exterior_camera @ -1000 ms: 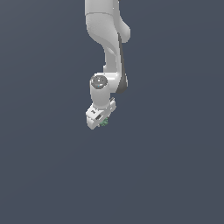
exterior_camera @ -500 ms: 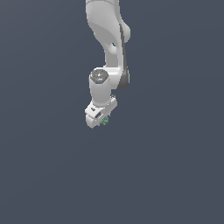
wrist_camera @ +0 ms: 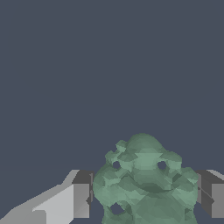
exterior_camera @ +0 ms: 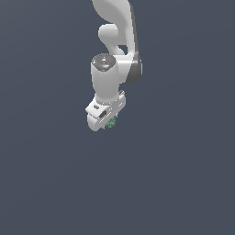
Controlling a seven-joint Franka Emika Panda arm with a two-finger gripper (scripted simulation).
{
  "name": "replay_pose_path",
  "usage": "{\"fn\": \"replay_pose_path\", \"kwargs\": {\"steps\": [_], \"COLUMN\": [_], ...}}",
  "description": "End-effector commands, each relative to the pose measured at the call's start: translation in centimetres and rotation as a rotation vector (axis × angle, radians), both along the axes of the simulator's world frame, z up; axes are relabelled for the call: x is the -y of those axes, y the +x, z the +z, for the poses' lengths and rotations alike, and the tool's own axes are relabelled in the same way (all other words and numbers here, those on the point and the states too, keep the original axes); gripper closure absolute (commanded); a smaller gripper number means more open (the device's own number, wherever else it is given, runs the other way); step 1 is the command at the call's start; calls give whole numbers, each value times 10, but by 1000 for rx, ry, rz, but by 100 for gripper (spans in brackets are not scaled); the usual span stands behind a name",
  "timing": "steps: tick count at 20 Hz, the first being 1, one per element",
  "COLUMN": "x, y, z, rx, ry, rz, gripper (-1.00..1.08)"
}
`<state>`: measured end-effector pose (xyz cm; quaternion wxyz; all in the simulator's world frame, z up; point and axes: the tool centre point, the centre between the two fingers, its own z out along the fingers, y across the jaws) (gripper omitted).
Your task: Pick up the object and move it to a goal position.
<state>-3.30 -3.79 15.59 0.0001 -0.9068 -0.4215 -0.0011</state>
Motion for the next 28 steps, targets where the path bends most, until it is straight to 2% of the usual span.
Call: {"fn": "replay_pose_path", "kwargs": {"steps": [1, 14, 28], "x": [-3, -16, -25], "y": [9, 59, 98], "z": [24, 138, 222], "rx": [-1, -1, -1], "ry": [0, 1, 0], "rz": [0, 0, -1], "gripper": [108, 108, 108]}}
